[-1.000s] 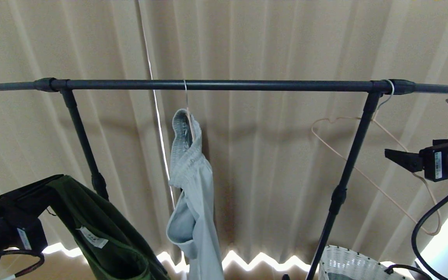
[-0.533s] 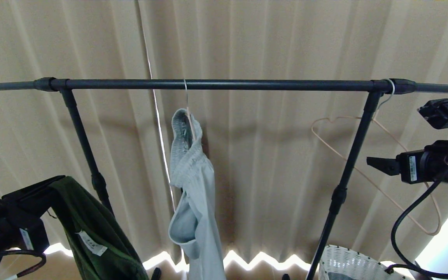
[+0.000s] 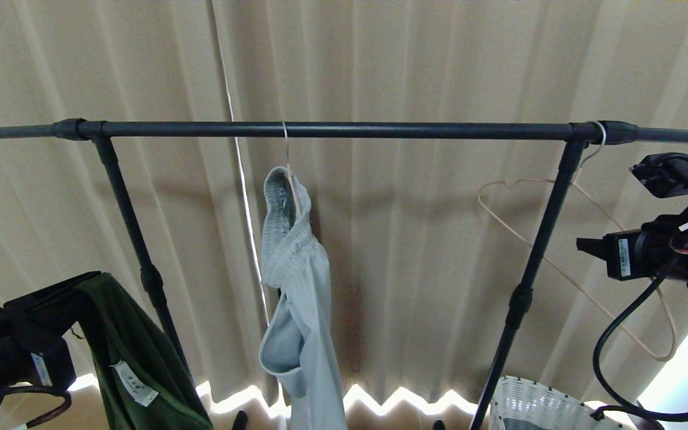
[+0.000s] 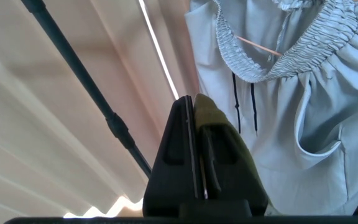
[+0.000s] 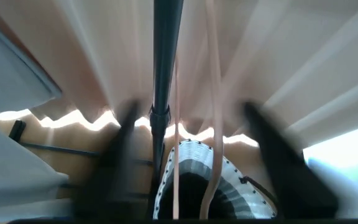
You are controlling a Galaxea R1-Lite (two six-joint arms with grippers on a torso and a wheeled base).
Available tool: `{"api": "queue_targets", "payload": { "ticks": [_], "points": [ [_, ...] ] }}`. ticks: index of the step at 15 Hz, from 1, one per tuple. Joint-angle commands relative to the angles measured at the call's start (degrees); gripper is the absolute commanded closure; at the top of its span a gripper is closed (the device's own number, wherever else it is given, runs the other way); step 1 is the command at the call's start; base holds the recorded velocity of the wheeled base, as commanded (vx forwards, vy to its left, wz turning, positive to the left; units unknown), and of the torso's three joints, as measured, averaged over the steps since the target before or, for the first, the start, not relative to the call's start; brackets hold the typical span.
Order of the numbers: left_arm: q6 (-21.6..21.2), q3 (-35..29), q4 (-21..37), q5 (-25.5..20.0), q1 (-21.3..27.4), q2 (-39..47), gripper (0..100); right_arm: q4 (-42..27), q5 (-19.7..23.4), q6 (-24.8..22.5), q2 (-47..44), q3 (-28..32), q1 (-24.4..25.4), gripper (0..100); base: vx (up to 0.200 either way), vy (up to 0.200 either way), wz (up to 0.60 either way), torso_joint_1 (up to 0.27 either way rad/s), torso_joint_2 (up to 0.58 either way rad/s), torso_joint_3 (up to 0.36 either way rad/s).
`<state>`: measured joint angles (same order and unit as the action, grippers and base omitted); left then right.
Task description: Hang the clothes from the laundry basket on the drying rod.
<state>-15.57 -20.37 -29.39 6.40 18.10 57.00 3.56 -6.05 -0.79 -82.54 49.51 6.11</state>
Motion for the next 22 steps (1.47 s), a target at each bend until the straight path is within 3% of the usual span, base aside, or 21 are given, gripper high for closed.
{"api": "queue_targets", "payload": {
  "ticks": [1,11,16,22],
  "points": [
    [0.01,-0.02,-0.05,0.02,0.00,0.04,100,0.04,-0.02,0.18,0.28,-0.11,-0.04,100,0.000,0.000,0.00,0.000,0.00,0.000],
    [0.01,0.07,-0.05,0.02,0.00,0.04,100,0.48,-0.37,2.11,5.37,-0.46,-0.39,100,0.000,0.000,0.00,0.000,0.00,0.000],
    [0.01,0.42,-0.05,0.02,0.09,-0.31,100,7.60,-0.81,1.76,11.44,-5.65,-0.48,100,0.000,0.000,0.00,0.000,0.00,0.000],
    [-0.25,0.33,-0.05,0.10,-0.09,-0.93,100,6.72,-0.72,1.14,19.17,-10.22,-0.48,100,0.000,0.000,0.00,0.000,0.00,0.000]
  ]
}}
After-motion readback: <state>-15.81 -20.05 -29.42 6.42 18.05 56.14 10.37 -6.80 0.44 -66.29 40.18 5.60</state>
